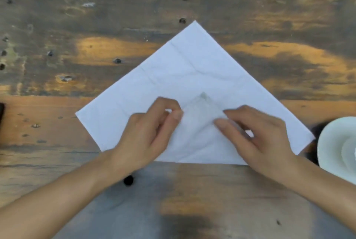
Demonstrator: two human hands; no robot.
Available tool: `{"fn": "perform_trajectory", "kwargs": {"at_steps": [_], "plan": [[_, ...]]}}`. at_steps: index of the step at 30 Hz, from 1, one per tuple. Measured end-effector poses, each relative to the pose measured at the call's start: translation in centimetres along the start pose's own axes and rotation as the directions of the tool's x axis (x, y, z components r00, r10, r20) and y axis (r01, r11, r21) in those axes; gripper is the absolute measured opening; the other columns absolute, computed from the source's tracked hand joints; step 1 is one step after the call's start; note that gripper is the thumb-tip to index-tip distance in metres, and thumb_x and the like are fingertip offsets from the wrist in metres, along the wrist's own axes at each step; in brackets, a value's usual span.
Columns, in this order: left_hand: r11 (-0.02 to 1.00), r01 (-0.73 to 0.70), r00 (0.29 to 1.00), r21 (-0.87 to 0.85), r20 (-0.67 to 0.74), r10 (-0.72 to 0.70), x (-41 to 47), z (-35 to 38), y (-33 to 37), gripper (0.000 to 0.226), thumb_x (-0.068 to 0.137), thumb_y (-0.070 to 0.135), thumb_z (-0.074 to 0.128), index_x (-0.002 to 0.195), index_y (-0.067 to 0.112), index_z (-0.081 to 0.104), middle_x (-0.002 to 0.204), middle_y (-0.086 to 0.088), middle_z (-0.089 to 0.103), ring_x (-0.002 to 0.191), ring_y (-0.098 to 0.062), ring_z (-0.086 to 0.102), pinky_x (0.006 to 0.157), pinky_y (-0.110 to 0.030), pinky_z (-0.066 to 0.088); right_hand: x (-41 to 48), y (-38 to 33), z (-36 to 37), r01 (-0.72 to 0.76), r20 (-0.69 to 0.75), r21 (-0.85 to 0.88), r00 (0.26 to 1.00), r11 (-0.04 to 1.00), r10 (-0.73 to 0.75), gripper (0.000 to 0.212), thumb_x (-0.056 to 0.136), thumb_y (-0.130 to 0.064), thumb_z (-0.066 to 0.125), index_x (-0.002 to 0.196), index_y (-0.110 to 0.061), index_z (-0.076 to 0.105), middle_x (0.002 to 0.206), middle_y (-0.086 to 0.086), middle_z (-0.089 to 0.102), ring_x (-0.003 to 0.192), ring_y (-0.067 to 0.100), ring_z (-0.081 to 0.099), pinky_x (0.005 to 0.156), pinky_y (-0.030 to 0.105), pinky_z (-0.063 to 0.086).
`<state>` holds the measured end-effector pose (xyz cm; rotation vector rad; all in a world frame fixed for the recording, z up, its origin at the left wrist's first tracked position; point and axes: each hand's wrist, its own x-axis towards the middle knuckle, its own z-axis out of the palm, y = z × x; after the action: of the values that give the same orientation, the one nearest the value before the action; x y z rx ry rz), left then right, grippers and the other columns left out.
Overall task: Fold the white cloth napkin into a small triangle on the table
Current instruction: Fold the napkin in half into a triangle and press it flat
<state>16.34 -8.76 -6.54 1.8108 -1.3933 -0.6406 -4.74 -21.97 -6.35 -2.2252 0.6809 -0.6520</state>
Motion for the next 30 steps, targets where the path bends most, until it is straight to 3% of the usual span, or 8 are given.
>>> {"fn": "perform_trajectory", "kwargs": {"at_steps": [3, 5, 9, 13, 15, 20, 25, 30], "plan": [[0.997, 0.038, 0.996, 0.065, -0.078, -0.033, 5.4, -0.8, -1.0, 0.009, 0.107, 0.035, 0.045, 0.100, 0.039, 0.043, 0.059, 0.010, 0.050, 0.046, -0.006, 0.043, 0.049, -0.011, 0.029, 5.7, 2.4, 0.6, -0.028, -0.094, -0.113, 0.995, 0.993, 0.018, 0.019, 0.098, -0.026, 0.065, 0.090, -0.010, 0.074, 0.081, -0.018, 0.056, 0.076, -0.017, 0.049, 0.076, 0.001, 0.033], [0.991, 0.090, 0.992, 0.099, -0.095, -0.080, 8.9, -0.9, -2.1, 0.009, 0.108, 0.036, 0.041, 0.100, 0.034, 0.043, 0.057, 0.015, 0.050, 0.050, -0.007, 0.046, 0.050, -0.018, 0.029, 9.0, 4.0, 1.6, -0.046, -0.140, -0.153, 0.990, 0.987, 0.024, 0.015, 0.097, -0.021, 0.068, 0.090, -0.009, 0.073, 0.084, -0.016, 0.059, 0.078, -0.012, 0.049, 0.079, -0.002, 0.030], [0.960, 0.202, 0.978, 0.196, -0.092, -0.187, 15.1, -0.6, -4.8, 0.016, 0.107, 0.038, 0.037, 0.100, 0.026, 0.044, 0.060, 0.005, 0.051, 0.060, -0.020, 0.047, 0.059, -0.041, 0.027, 14.5, 7.7, 3.8, -0.139, -0.173, -0.172, 0.979, 0.975, 0.110, 0.014, 0.097, -0.022, 0.068, 0.088, -0.012, 0.072, 0.081, -0.005, 0.063, 0.078, 0.007, 0.054, 0.070, 0.012, 0.032], [0.891, 0.306, 0.950, 0.334, -0.046, -0.309, 18.7, 0.2, -7.4, 0.020, 0.108, 0.039, 0.035, 0.104, 0.023, 0.046, 0.075, 0.000, 0.062, 0.078, -0.034, 0.058, 0.063, -0.039, 0.028, 17.4, 11.4, 5.8, -0.283, -0.134, -0.221, 0.957, 0.933, 0.259, 0.017, 0.095, -0.029, 0.069, 0.085, -0.015, 0.068, 0.075, -0.006, 0.055, 0.073, 0.019, 0.056, 0.064, 0.023, 0.027], [0.858, 0.337, 0.938, 0.387, -0.061, -0.341, 19.3, 0.6, -8.3, 0.021, 0.108, 0.042, 0.037, 0.102, 0.026, 0.049, 0.079, -0.001, 0.066, 0.085, -0.035, 0.063, 0.065, -0.038, 0.032, 17.2, 12.3, 6.6, -0.377, -0.188, -0.191, 0.920, 0.907, 0.343, 0.019, 0.093, -0.032, 0.071, 0.083, -0.017, 0.066, 0.072, -0.006, 0.058, 0.070, 0.017, 0.054, 0.062, 0.025, 0.028], [0.878, 0.404, 0.915, 0.258, -0.093, -0.393, 19.4, 0.7, -9.1, 0.033, 0.096, 0.056, 0.055, 0.086, 0.025, 0.054, 0.066, 0.004, 0.061, 0.071, -0.020, 0.060, 0.063, -0.033, 0.038, 17.0, 12.4, 7.0, -0.454, -0.257, -0.137, 0.875, 0.880, 0.411, 0.022, 0.093, -0.034, 0.069, 0.080, -0.019, 0.061, 0.069, -0.007, 0.058, 0.066, 0.014, 0.053, 0.059, 0.021, 0.030], [0.853, 0.371, 0.929, 0.367, -0.144, -0.342, 18.3, 0.8, -9.1, 0.032, 0.100, 0.048, 0.053, 0.083, 0.021, 0.051, 0.066, 0.005, 0.056, 0.071, -0.026, 0.054, 0.059, -0.034, 0.029, 17.2, 12.2, 6.7, -0.498, -0.215, -0.140, 0.859, 0.856, 0.465, 0.023, 0.096, -0.038, 0.065, 0.080, -0.023, 0.056, 0.069, -0.007, 0.057, 0.069, 0.014, 0.054, 0.062, 0.029, 0.032], [0.809, 0.430, 0.902, 0.401, -0.224, -0.368, 18.6, 1.2, -8.9, 0.042, 0.100, 0.051, 0.054, 0.077, 0.016, 0.051, 0.055, 0.004, 0.047, 0.068, -0.032, 0.054, 0.061, -0.035, 0.034, 17.5, 12.0, 6.6, -0.528, -0.208, -0.155, 0.844, 0.835, 0.495, 0.024, 0.096, -0.040, 0.064, 0.080, -0.024, 0.054, 0.069, -0.006, 0.058, 0.069, 0.014, 0.053, 0.060, 0.028, 0.029]]}}
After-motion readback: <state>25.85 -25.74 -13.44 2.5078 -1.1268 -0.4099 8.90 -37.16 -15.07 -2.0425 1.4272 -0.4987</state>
